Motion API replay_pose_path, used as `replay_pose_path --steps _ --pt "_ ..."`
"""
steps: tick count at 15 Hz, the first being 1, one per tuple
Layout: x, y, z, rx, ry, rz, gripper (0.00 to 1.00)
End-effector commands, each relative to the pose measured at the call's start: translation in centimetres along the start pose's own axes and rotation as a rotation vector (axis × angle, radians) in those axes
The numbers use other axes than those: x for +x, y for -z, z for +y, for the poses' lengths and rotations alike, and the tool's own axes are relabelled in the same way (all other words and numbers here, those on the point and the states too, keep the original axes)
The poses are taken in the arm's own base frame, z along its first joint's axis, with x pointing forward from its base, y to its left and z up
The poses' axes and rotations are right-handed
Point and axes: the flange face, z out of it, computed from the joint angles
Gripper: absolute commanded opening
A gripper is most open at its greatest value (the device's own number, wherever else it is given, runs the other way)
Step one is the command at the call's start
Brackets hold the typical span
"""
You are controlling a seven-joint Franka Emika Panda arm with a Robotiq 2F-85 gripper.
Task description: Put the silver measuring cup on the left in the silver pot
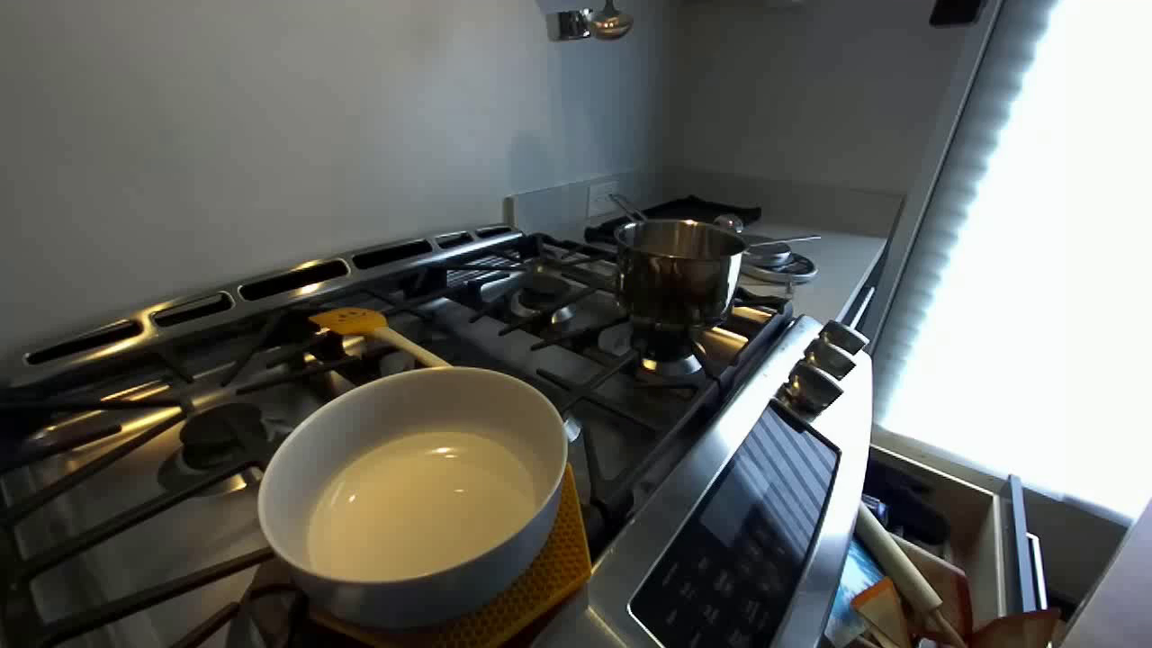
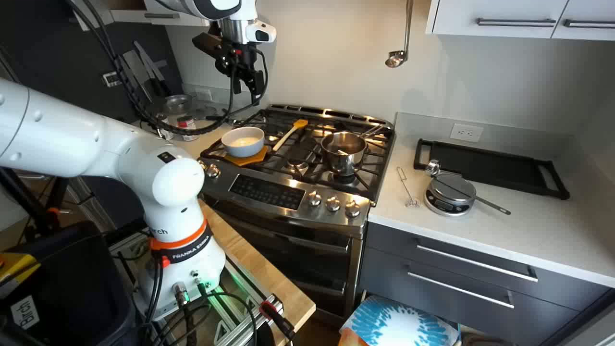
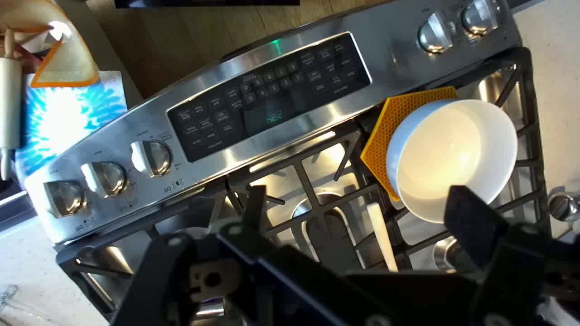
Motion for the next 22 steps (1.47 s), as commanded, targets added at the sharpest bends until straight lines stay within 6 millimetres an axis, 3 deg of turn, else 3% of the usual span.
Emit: replay_pose_path --steps 1,8,11,17,18,19,22 --pt "0.0 0.1 0.0 0.0 0.0 -0.001 1.0" --pt "0.0 0.1 0.0 0.0 0.0 -0.001 1.0" --pt "4.0 0.0 0.1 -0.008 0.004 0.089 1.0" --pt "13.1 0.4 -2.0 -0.019 0.084 0.219 1.0" --pt "13.8 0.5 -1.6 -0.026 0.073 0.194 1.0" --pt "11.5 0.5 -1.9 -0.009 0.067 0.22 1.0" --pt "13.8 0.1 -1.8 -0.013 0.062 0.206 1.0"
